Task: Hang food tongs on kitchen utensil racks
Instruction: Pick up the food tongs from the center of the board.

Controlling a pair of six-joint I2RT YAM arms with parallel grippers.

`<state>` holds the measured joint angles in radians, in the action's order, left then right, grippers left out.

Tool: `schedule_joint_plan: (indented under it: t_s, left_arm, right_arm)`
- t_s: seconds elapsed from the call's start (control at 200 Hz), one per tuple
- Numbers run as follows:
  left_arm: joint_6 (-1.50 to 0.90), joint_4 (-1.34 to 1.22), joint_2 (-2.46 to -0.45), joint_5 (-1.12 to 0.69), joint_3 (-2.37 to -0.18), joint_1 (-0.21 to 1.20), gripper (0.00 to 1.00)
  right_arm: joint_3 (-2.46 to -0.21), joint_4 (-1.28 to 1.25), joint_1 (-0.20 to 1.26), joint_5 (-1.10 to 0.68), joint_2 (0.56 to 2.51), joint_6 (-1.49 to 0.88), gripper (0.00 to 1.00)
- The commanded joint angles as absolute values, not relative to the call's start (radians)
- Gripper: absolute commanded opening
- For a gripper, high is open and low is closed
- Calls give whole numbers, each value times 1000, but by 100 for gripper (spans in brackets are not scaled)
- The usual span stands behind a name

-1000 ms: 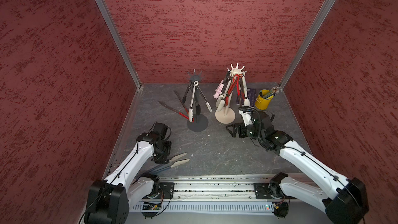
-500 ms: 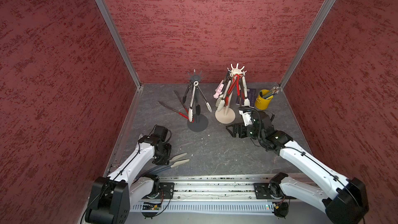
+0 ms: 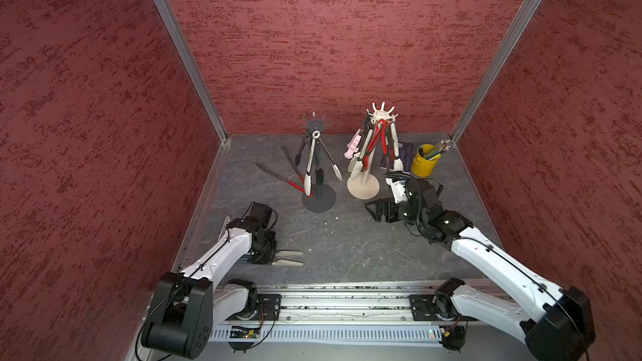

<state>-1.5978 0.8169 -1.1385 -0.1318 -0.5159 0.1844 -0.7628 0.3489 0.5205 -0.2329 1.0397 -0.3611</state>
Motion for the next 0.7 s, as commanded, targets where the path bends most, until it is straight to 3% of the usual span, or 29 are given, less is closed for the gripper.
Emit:
schedule_joint_plan:
  t_s: [0.0, 0.461, 0.696]
  left_arm:
    - [-1540, 822, -1117, -107, -555, 178, 3]
    - [-1159, 1084, -1033, 98, -942, 195, 0]
    - [-852, 1186, -1082, 457, -1244, 427, 0]
  right_arm:
    - [-784, 363, 515, -205, 1023, -352, 99]
    - [-805, 369, 506, -178, 1031, -327, 99]
    - [-821, 360, 497, -179, 1052, -314, 99]
